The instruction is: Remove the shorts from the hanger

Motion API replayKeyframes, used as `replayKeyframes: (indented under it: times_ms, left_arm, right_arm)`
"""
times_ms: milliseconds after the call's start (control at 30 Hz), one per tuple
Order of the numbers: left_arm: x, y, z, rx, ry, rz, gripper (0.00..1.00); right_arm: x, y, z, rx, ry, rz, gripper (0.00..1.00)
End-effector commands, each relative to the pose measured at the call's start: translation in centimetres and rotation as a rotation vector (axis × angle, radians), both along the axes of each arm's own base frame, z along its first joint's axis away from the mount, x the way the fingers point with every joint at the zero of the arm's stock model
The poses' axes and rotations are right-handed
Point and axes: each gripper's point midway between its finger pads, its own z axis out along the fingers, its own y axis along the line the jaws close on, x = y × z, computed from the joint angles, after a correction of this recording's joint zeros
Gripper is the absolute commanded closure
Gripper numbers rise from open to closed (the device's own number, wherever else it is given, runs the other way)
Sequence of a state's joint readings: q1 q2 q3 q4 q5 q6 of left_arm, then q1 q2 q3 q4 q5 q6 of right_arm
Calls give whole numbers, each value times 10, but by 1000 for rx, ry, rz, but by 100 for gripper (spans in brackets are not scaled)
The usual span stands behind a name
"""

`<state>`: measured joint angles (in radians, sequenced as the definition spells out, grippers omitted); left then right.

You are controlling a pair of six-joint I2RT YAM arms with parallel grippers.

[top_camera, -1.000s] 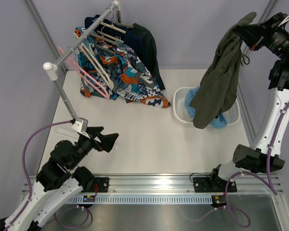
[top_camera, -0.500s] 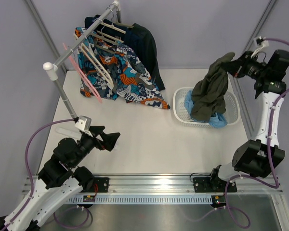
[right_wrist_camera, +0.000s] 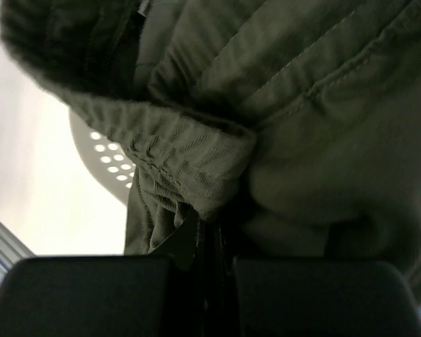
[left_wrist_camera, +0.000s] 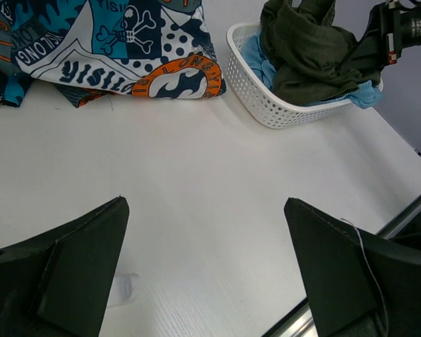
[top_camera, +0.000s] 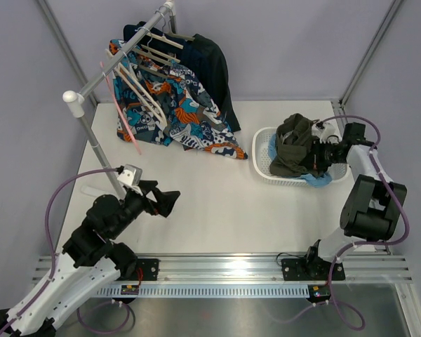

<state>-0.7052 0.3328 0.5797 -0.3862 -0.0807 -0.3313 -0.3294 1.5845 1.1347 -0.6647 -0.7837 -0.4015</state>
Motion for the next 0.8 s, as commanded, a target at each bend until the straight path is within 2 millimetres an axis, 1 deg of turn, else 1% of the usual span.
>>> replayKeyframes:
  times_ms: [0, 33, 67, 100, 167, 200, 233, 267, 300, 333, 367, 400, 433, 467, 500, 533, 567, 600, 633, 667, 700, 733, 767]
  left_arm:
    - [5, -10, 22, -33, -67, -30, 1]
    - [5, -11, 24, -37, -69, -34, 1]
    - [5, -12, 25, -39, -68, -38, 1]
    - [5, -13, 24, -36, -62, -40, 1]
    - [5, -14, 24, -42, -58, -45, 1]
    - [4, -14, 25, -45, -60, -47, 1]
    - [4, -13, 26, -51, -58, -44, 1]
    - [4, -13, 24, -52, -54, -43, 1]
    - [3, -13, 24, -53, -53, -41, 1]
    - [2, -12, 25, -60, -55, -40, 1]
    - [2, -11, 25, -60, -56, -39, 1]
    - [1, -10, 25, -60, -54, -36, 1]
    - [1, -9, 25, -61, -55, -34, 1]
    - [1, -9, 24, -59, -55, -31, 1]
    - [1, -8, 25, -60, -58, -30, 1]
    - [2, -9, 24, -57, -56, -28, 1]
    - [2, -9, 24, -57, -58, -29, 1]
    - [3, -10, 25, -61, -63, -30, 1]
    - [3, -10, 25, -58, -61, -32, 1]
    - [4, -11, 24, -56, -59, -32, 1]
    - [4, -12, 26, -57, -62, -36, 1]
    - [5, -13, 26, -59, -59, -36, 1]
    - [5, -14, 26, -58, -58, -38, 1]
  right_arm:
    - [6, -16, -42, -215, 76, 11, 100]
    - [9, -20, -50, -262, 93, 0, 100]
    - [11, -15, -55, -281, 102, 12, 100]
    - [12, -14, -64, -296, 125, 18, 100]
    - [11, -11, -73, -316, 147, 40, 97]
    - [13, -12, -71, -318, 141, 44, 95]
    - [10, -9, -69, -310, 139, 74, 91]
    - [10, -9, -61, -315, 121, 88, 83]
    - [14, -9, -50, -319, 92, 96, 78]
    - [9, -6, -38, -320, 75, 138, 72]
    - [7, -4, -14, -326, 17, 167, 58]
    - [8, 1, 13, -308, -22, 188, 52]
    - [9, 3, 35, -316, -81, 216, 47]
    - [18, 5, 78, -333, -188, 224, 38]
    - [11, 16, 96, -290, -209, 255, 34]
    - [14, 21, 114, -277, -246, 275, 32]
    - [22, 26, 150, -281, -331, 293, 30]
    - [16, 40, 161, -234, -330, 333, 27]
    - [17, 60, 174, -205, -356, 381, 26]
    - [24, 74, 196, -188, -410, 413, 26]
    - [24, 92, 209, -152, -451, 459, 26]
    - [20, 129, 221, -106, -470, 516, 26]
    - [23, 149, 239, -92, -526, 545, 26]
